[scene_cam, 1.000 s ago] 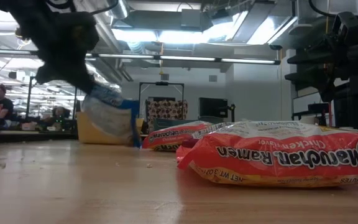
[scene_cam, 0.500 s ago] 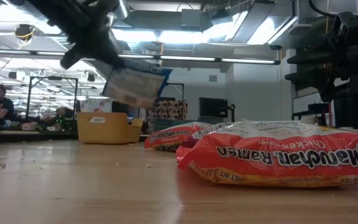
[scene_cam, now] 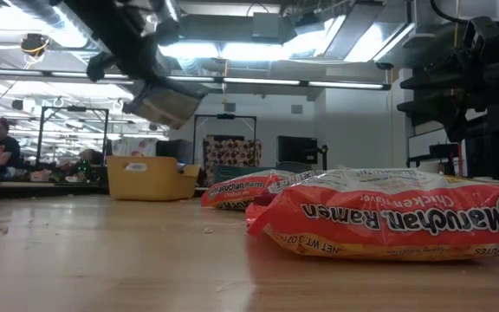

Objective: Sort Maruchan noodles
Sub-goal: Put the blue noodle pack into the yellow bin

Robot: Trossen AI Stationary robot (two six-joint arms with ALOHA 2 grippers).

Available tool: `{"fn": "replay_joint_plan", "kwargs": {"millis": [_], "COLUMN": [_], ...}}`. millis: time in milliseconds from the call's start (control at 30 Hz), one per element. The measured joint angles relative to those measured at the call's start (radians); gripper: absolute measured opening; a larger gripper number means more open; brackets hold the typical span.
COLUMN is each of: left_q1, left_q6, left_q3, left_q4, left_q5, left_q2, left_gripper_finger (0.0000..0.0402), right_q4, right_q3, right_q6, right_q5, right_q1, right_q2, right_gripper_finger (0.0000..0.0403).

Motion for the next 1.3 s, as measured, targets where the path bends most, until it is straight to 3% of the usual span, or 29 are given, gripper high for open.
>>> {"fn": "replay_joint_plan", "kwargs": {"millis": [167, 533, 700, 833, 1133, 1300], "left_q1": [0.048, 0.082, 0.089, 0.116, 0.135, 0.15], "left_q6": [-0.13, -0.186, -0.095, -0.033, 0.127, 0.18], "left_q3": [-0.01, -0.011, -0.004, 0.009, 0.064, 0.078], "left_q4": [0.002, 0.003, 0.002, 0.008, -0.079, -0.076], "left_q5": [-0.009, 0.012, -0.043, -0.005, -0.064, -0.044], "left_q2": [0.093, 0.298, 0.293, 0.296, 0.298, 0.298], "left_gripper_finger": [0.0, 0.0, 0.0, 0.0, 0.0, 0.0], "right_q4": [0.0, 0.0, 0.0, 0.0, 0.0, 0.0], "right_q3": [0.0, 0.0, 0.0, 0.0, 0.0, 0.0], "right_q6": [-0.001, 0.024, 0.025, 0.025, 0.025, 0.025], "right_q5": [0.0, -0.001, -0.001, -0.001, -0.001, -0.001], "right_q1": [0.0, 0.0, 0.0, 0.0, 0.0, 0.0], "right_q2": [0.0, 0.0, 0.0, 0.0, 0.0, 0.0], "right_gripper_finger": [0.0191, 0.0191, 0.0191, 0.0191, 0.0191, 0.0191]}}
